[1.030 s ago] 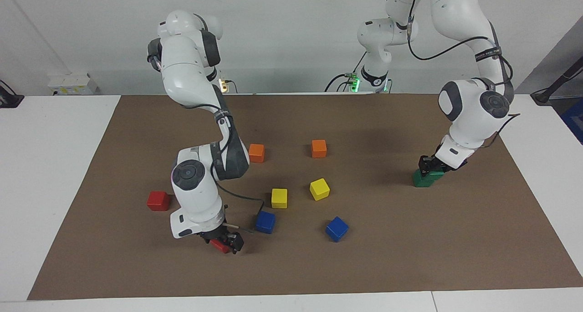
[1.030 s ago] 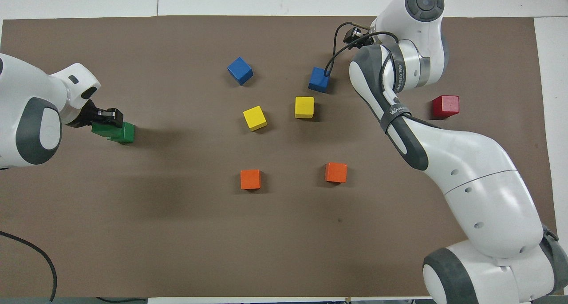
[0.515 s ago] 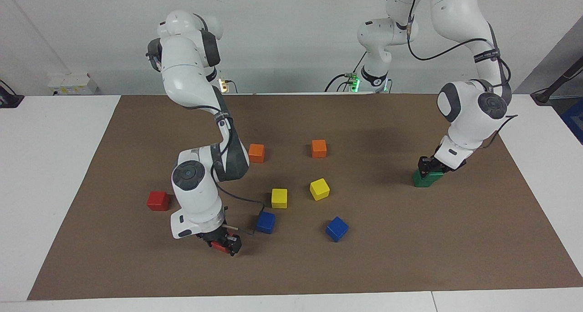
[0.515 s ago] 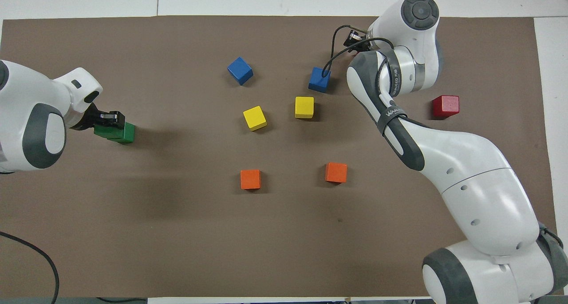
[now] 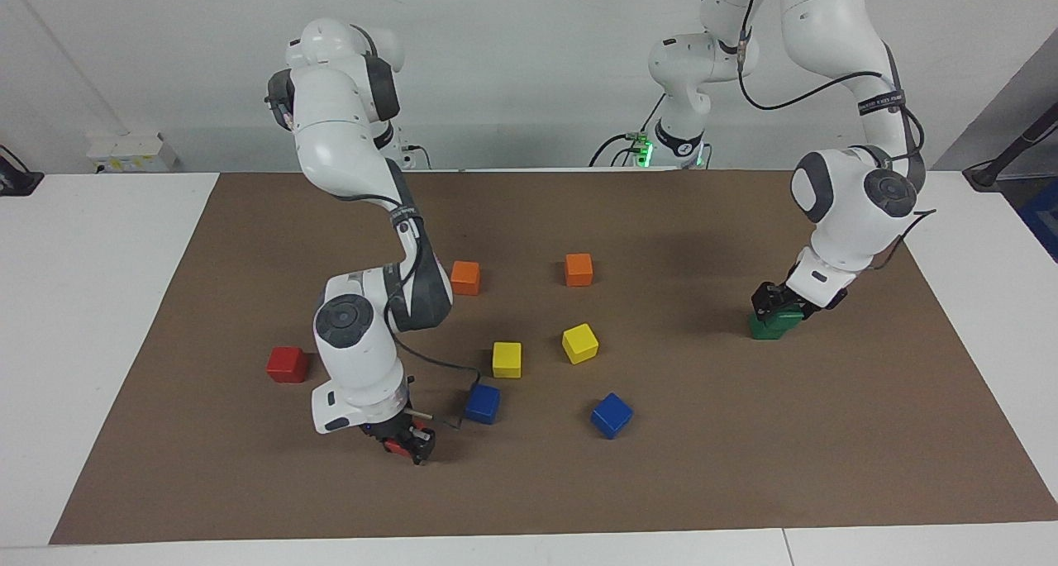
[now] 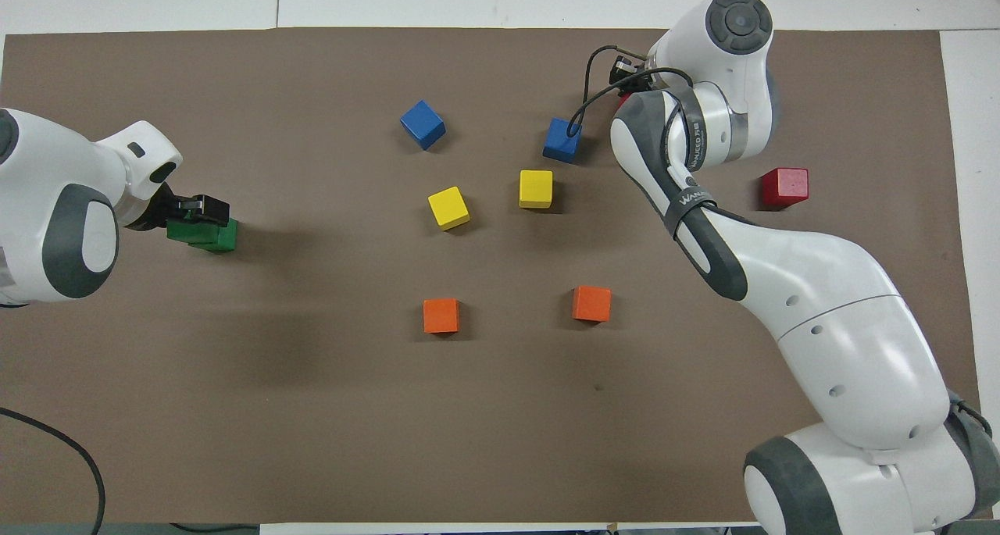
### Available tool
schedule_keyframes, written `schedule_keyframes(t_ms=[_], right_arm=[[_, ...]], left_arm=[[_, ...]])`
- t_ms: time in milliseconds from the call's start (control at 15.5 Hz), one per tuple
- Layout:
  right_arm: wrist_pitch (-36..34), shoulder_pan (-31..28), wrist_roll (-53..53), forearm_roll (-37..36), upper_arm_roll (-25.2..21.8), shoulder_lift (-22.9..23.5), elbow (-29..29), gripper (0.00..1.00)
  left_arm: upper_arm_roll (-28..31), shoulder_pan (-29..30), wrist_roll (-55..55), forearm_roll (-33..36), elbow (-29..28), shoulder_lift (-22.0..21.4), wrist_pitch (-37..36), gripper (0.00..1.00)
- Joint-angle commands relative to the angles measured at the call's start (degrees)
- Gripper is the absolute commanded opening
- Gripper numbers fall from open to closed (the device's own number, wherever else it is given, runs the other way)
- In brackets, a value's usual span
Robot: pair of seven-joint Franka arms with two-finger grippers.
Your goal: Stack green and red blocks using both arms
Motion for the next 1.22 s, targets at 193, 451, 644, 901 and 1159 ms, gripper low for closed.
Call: schedule_keyframes(t_ms=[193, 451, 644, 901, 1159], right_arm=[[-12.7, -1.7, -7.9, -1.4, 0.1, -4.5, 0.1, 0.0], [-21.7, -3.1, -18.7, -5.2, 0.0, -11.1, -1.2, 0.0], [-21.9, -6.6, -26.6, -5.2, 0.1, -19.7, -12.4, 0.0], [-6.4, -11.3, -34.3, -5.1, 0.2, -29.4, -32.5, 0.0], [4.0, -13.5, -36.3, -5.0, 0.2, -32.2, -41.7, 0.0]], left_arm=[[0.1, 0.7, 1.1, -0.8, 0.4, -4.6, -6.4, 1.0], [0.1, 0.7, 1.1, -0.7, 1.2, -12.8, -18.2, 1.0], [0.1, 0.8, 1.1, -0.7, 1.2, -18.6, -25.5, 1.0], [0.9, 0.2, 1.1, -0.7, 0.9, -20.8, -28.0, 1.0], [1.4, -0.6, 0.5, -0.7, 2.1, -19.5, -26.0, 1.0]])
